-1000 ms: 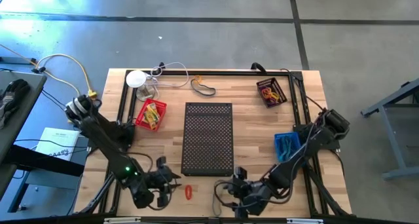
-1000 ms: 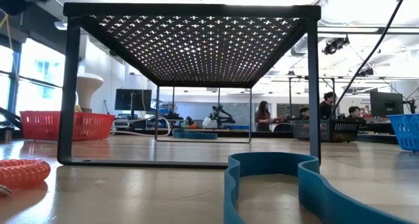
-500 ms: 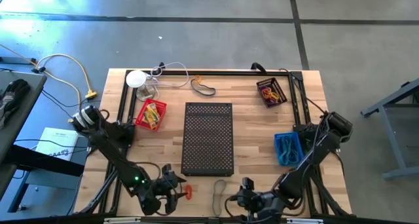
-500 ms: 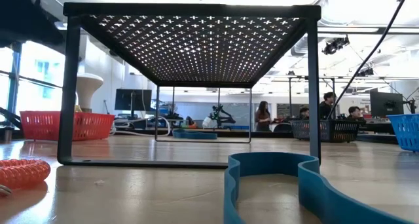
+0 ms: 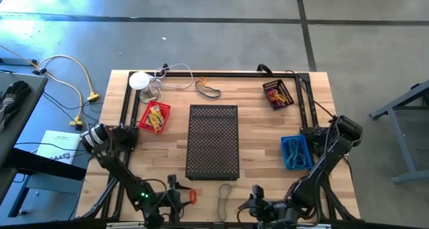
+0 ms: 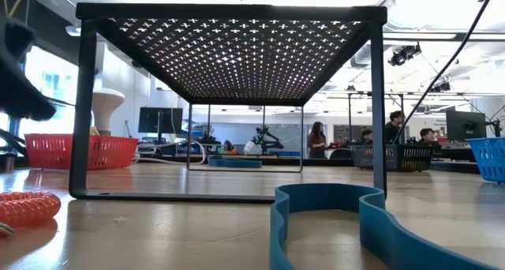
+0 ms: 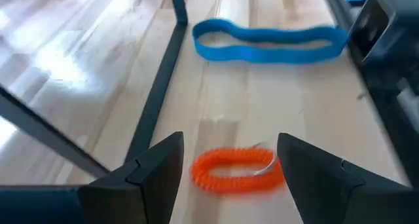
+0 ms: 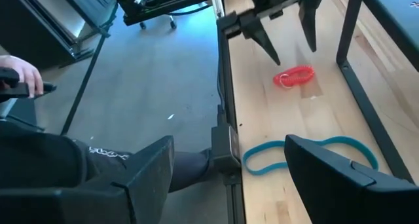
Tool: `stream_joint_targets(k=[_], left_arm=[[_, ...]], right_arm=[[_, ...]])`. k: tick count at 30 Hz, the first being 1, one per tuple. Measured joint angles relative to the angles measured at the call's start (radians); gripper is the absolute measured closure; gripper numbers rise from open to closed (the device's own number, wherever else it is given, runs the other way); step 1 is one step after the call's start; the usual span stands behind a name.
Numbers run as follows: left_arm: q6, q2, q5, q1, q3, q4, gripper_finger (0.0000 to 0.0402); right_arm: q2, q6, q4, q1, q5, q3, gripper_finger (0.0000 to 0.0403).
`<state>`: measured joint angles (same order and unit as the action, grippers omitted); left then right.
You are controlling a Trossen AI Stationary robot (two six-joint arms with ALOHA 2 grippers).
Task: Pick & Place Office Desk Supplies
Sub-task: Put the orange spring keychain into the black bin
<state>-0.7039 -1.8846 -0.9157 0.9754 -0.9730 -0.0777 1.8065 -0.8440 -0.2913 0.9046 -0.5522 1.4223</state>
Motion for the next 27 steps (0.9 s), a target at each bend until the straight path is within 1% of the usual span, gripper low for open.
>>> stream_joint_targets(k=[6,16,19,25,27], left_arm=[[-0.006,-0.061,-0.02,0.002,0.0,-0.01,0.0162],[-0.008,-0.124,-0.045,-0.018,-0.002,-0.039,0.0162],[-0.041,-0.132,-0.04,-0.031,-0.002,-0.046,0.0162],[-0.06,-0.132,0.055,-0.067,-0.003,-0.046,0.0162],[-0.09,-0.135,0.092,-0.081,-0.003,-0.047,0.0165]], right_arm=[[0.0,0.002,0.0,-0.001,0.0,0.0,0.0126],[0.0,0.002,-0.001,-0.001,0.0,0.0,0.0126],[0.0,0.002,-0.001,-0.001,0.0,0.0,0.0126],[0.0,0.003,-0.001,-0.001,-0.024,0.0,0.0126],[0.0,0.003,-0.002,-0.001,-0.036,0.0,0.0126]])
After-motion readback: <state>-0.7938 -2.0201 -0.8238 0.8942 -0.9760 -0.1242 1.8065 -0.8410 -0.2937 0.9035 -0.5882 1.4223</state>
